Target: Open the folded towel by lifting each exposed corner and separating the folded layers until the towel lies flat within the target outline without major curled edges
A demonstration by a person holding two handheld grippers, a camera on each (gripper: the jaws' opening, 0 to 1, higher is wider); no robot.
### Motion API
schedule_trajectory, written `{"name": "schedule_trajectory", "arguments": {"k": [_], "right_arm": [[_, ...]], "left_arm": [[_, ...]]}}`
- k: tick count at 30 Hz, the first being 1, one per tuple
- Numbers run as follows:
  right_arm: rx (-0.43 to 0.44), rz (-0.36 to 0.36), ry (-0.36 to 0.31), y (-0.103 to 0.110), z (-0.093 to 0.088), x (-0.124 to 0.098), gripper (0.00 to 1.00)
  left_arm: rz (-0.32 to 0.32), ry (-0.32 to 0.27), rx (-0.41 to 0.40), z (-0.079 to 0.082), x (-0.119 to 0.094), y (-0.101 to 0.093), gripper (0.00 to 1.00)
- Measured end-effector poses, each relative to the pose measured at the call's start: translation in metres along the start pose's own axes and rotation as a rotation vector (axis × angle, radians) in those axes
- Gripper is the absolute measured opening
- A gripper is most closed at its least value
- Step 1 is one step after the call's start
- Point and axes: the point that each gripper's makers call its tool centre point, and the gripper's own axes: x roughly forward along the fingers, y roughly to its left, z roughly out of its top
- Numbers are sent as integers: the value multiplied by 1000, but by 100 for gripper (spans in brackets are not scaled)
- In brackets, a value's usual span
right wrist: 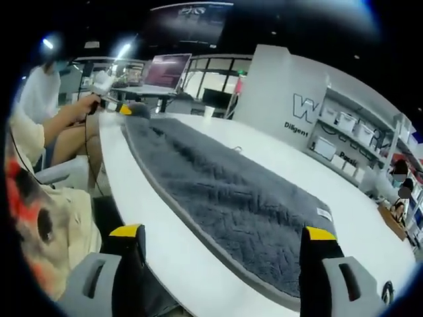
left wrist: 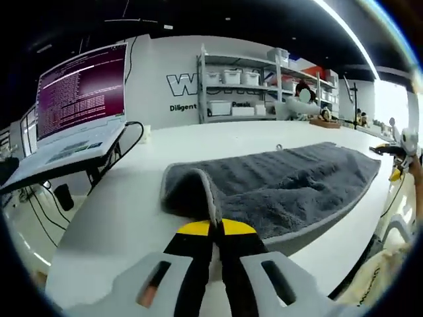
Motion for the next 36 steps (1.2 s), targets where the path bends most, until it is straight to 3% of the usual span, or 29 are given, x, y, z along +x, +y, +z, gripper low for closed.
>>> {"name": "schedule_trajectory", "arguments": {"k": [2, 7, 13, 21, 22, 26, 36], "right_arm": [[0, 0, -2, 1, 1, 0, 97], [-4, -1, 10, 1, -2, 0, 97], [-1, 2, 11, 2, -3, 0, 97], [1, 2, 20, 2, -7, 0, 96], [1, 3, 23, 3, -8, 0, 96], [-1, 4, 30, 3, -9, 1, 96], [6, -3, 28, -1, -9, -1, 96]], "left_arm": [[-10, 2, -16, -6, -5, -1, 3], [-20, 68, 37, -25, -11, -7, 3], [-29, 57, 5, -28, -22, -6, 3], [-50, 87, -2, -36, -29, -10, 4], [-56, 109, 25, -39, -33, -12, 6], [-41, 129, 71, -40, -38, -12, 18], [-16, 24, 34, -13, -44, -11, 64]]}}
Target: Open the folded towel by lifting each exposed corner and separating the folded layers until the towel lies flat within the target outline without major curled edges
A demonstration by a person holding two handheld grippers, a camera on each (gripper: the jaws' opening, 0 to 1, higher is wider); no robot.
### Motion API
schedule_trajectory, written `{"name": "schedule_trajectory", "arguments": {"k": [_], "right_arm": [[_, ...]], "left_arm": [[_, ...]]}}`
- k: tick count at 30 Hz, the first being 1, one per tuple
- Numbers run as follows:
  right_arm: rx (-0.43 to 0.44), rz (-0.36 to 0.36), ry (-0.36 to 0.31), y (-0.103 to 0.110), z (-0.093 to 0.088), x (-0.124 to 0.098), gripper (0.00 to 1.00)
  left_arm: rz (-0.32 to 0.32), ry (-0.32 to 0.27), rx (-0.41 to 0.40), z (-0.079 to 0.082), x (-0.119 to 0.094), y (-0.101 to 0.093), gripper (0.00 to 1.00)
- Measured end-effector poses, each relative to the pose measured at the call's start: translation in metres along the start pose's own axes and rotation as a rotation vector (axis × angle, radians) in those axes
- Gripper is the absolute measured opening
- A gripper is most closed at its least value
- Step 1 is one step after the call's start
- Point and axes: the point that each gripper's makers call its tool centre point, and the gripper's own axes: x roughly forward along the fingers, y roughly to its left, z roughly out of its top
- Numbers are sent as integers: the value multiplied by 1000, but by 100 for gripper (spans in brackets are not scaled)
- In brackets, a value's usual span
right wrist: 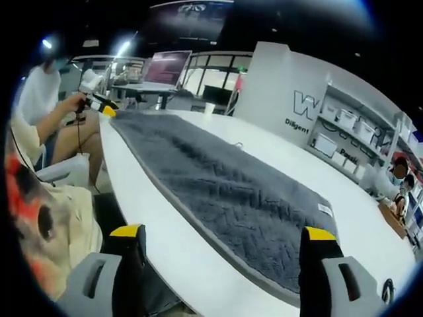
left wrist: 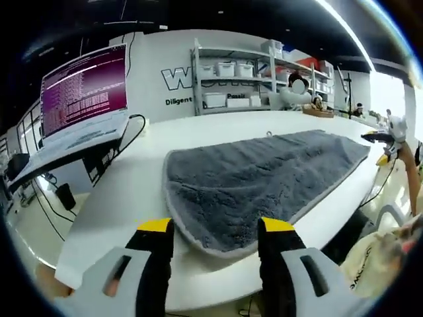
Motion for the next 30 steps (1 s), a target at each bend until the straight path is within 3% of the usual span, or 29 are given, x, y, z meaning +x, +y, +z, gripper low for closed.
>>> {"name": "schedule_trajectory", "arguments": {"k": [2, 7, 14, 18, 23, 25, 30], "right_arm": [[5, -4, -3, -2, 0, -1, 95], [17, -8, -4, -6, -1, -3, 92], [75, -29, -26, -24, -9, -12, 77], [90, -24, -17, -31, -18, -13, 57], [107, -15, 13, -34, -31, -7, 41], [114, -22, 21, -37, -35, -4, 29], [154, 9, 26, -36, -39, 1, 9]], "left_arm": [[-10, -35, -12, 8, -2, -5, 74], [-43, -26, 18, 12, -1, -21, 97], [-101, -22, 46, 15, -1, -41, 100], [-105, -11, 62, 14, 0, -44, 100], [-105, -10, 52, 13, 2, -44, 99], [-106, -7, 49, 12, 3, -44, 99], [-110, -22, 31, 13, 4, -42, 99]]}}
